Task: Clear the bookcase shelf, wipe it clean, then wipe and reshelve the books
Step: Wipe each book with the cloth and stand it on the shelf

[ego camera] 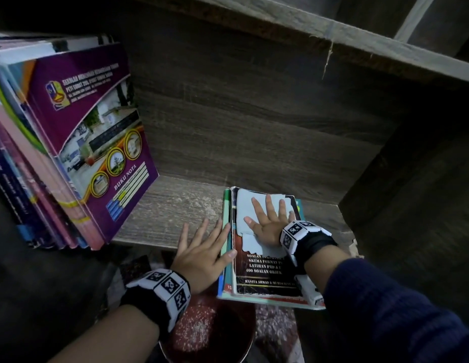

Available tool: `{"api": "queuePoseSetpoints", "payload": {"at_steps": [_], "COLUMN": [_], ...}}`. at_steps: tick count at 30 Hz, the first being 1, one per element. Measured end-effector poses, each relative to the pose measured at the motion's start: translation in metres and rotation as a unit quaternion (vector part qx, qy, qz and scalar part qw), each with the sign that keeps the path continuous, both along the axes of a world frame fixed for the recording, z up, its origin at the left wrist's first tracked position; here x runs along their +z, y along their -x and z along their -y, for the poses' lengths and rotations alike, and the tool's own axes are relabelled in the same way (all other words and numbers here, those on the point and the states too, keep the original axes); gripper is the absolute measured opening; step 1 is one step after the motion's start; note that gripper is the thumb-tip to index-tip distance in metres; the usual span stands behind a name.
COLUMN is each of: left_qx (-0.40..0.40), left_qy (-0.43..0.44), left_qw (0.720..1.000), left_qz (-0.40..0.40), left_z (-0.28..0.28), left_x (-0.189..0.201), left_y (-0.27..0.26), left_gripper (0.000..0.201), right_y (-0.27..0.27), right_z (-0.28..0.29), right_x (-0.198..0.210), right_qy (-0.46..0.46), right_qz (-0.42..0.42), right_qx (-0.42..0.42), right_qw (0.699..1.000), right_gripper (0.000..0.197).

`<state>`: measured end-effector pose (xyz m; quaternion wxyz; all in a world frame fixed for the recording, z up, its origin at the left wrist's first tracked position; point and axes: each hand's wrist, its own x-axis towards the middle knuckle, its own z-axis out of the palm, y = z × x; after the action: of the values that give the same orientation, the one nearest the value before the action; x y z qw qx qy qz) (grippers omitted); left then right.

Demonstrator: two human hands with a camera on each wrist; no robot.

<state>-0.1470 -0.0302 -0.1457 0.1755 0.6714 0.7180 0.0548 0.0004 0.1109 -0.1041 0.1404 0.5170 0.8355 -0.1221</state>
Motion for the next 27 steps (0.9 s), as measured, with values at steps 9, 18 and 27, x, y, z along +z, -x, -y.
{"api": "queuePoseSetpoints", "payload": {"at_steps": [9,18,27], "left_qx": [-0.005,-0.018,-0.018], "left_qy": [0.030,0.037,0.022], "left_qw": [0.999,0.999,1.000], "left_qz": [-0.012,-0.001,-0.005], "left_z": [0.000,0.001,-0.001], "left_x": [0.002,0.005,0.002], "left_y": [-0.001,0.000,0.000], "left_gripper": [0.063,0.066,0.068], "right_y": [-0.028,-0.077,-0.064], "right_z": [0.049,0.066,-0.064], "right_x": [0.001,-0.003,-0.070], "right_qy": [0.013,-0.030,-0.360], "right_qz": [0.027,0.088,-0.072], "right_qx": [0.034,-0.017,0.118], "right_qw": [0.999,0.996,0.923], "right_gripper": [0.075,0.066,0.061]}}
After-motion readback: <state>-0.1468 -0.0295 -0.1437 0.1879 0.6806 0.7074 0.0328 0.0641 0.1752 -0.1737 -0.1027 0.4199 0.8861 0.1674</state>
